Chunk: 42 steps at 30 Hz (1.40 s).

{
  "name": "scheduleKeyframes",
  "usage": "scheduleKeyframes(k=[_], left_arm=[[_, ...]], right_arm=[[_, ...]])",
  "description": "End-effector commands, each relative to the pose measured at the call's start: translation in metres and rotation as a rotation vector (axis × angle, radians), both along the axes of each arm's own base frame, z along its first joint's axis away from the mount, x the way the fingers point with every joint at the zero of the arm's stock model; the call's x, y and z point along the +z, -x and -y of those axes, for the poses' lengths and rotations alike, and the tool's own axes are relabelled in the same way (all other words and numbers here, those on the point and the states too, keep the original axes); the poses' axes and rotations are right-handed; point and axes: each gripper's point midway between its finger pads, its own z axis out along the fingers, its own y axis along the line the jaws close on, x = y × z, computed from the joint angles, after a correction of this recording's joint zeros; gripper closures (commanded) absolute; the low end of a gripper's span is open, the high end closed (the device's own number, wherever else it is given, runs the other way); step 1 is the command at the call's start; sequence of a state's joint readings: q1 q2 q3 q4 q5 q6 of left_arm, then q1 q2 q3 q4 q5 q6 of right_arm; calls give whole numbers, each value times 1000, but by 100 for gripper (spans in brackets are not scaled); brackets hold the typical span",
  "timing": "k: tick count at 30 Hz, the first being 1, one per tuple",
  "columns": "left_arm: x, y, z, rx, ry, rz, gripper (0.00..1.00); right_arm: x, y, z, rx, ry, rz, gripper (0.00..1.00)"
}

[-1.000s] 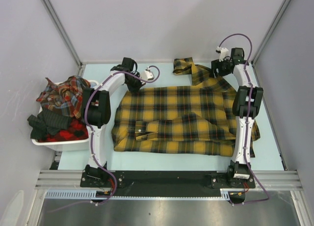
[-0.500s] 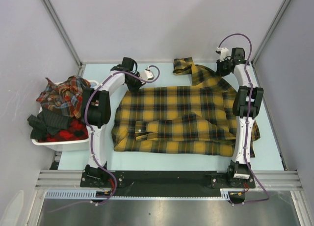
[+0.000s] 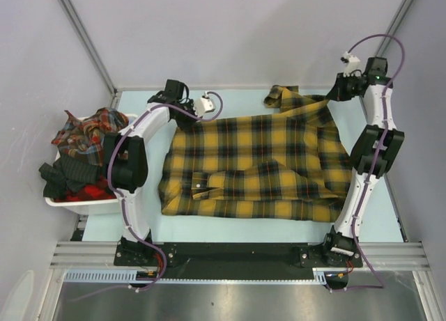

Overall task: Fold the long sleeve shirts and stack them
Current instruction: Fold the shirt

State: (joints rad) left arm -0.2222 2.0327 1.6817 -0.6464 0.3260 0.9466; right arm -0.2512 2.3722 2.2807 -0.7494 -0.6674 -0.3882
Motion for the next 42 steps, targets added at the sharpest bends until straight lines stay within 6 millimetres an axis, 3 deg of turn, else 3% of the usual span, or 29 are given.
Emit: scheduleKeyframes(k=[1,2,3,7,13,15,19,25,29,33,38,42], left_arm=[[22,3,-9,-21,-13,78,100],[24,4,-9,-23,-11,83,100],[30,7,-8,-28,-6,93,100],[37,21,-11,-56,-18,112,100],[28,49,-18,-67,-43,91,100],[34,57,-16,-82,-44,100,100],[24,85,-11,-127,-69,70,100],[8,117,-16,-145,-88,10,100],[0,139,-17,-170,-93,-27,100],[-22,161,-13,-206,-121,-85,100],[-39,157,-14,-152,-147,-104,100],[-44,153,-13,-149,-144,-106,97]], right_arm=[[47,31,-3,15,-89,8,100],[40,40,-1,9,-103,-25,100],[47,45,-1,18,-100,-17,100],[44,74,-7,48,-109,-68,100],[51,120,-16,66,-94,-96,100],[56,135,-15,58,-84,-95,100],[60,162,-13,60,-54,-105,100],[40,215,-16,68,7,-178,100],[21,242,-18,84,52,-218,100],[2,264,-20,95,75,-263,100],[-12,282,-27,104,80,-300,100],[-15,303,-48,191,74,-349,100]])
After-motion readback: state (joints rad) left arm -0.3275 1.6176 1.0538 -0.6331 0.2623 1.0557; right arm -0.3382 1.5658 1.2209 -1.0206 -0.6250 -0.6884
